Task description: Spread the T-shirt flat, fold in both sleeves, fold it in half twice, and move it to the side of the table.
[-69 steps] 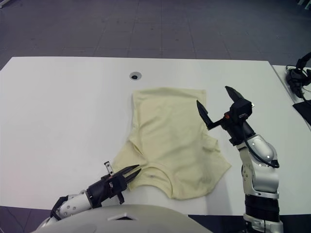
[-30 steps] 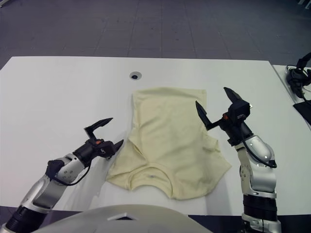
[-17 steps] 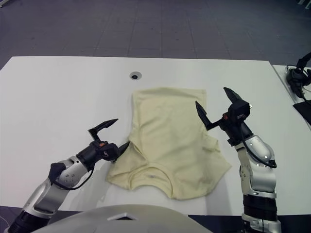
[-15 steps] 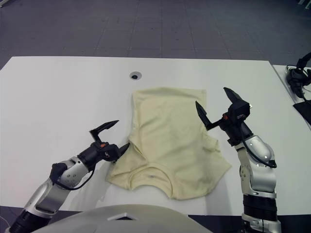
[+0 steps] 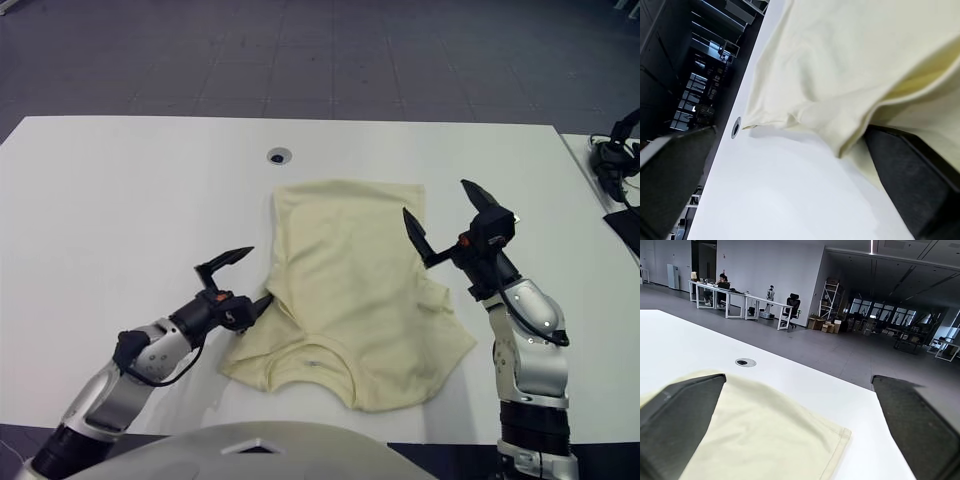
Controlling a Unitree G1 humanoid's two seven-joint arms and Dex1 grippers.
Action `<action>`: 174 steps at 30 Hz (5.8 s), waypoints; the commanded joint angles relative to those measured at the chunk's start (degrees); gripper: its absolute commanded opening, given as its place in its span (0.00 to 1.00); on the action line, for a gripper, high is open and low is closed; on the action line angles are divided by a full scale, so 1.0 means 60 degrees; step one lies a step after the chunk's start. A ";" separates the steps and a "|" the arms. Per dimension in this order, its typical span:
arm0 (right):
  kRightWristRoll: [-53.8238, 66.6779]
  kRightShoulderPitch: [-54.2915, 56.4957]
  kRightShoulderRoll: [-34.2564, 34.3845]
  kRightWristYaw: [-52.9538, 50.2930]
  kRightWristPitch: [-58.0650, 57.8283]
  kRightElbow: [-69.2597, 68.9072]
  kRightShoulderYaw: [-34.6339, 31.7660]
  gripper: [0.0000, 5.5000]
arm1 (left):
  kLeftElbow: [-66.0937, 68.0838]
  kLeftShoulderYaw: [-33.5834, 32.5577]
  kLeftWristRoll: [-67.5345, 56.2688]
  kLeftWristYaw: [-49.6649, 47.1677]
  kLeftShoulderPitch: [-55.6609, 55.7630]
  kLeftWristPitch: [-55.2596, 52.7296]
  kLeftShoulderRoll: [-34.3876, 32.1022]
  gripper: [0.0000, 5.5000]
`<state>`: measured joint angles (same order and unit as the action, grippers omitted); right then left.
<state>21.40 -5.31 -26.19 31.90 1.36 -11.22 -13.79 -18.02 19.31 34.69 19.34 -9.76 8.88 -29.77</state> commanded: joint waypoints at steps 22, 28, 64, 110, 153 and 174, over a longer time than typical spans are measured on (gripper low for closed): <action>-0.0097 -0.0053 0.0112 0.0038 0.0141 0.0071 0.0180 0.98 | 0.0101 0.1128 0.4152 -0.0348 0.1602 0.0761 -0.0342 0.98; -0.0128 -0.0053 0.0158 0.0043 0.0187 0.0116 0.0202 0.98 | 0.0742 0.1774 0.4249 -0.0187 0.1905 0.0942 0.0131 0.98; 0.1105 -0.4543 -0.2718 0.6505 -0.0759 0.1994 -0.1742 0.87 | -0.3710 -0.5458 -0.7300 0.0434 0.0192 -0.3625 0.1338 0.98; 0.1481 -0.4052 -0.2877 0.6585 -0.0946 0.0730 -0.1841 0.01 | -0.3646 -0.4700 -0.7086 0.0512 -0.0472 -0.3264 0.1216 0.98; 0.2222 -0.2462 -0.2159 0.5537 -0.1504 -0.0939 0.0525 0.56 | -0.3000 -0.3816 -0.6285 0.0643 -0.0835 -0.2418 0.1104 0.98; -0.5588 -0.2419 -0.3146 0.3813 1.4297 0.4535 -0.0731 0.97 | 0.0823 -0.3180 -0.0345 0.1274 -0.1835 0.7258 -0.4383 0.98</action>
<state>-4.48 -19.57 -40.53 54.40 73.66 10.13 -19.39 -14.24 -1.81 28.17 25.77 -19.50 47.07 -52.59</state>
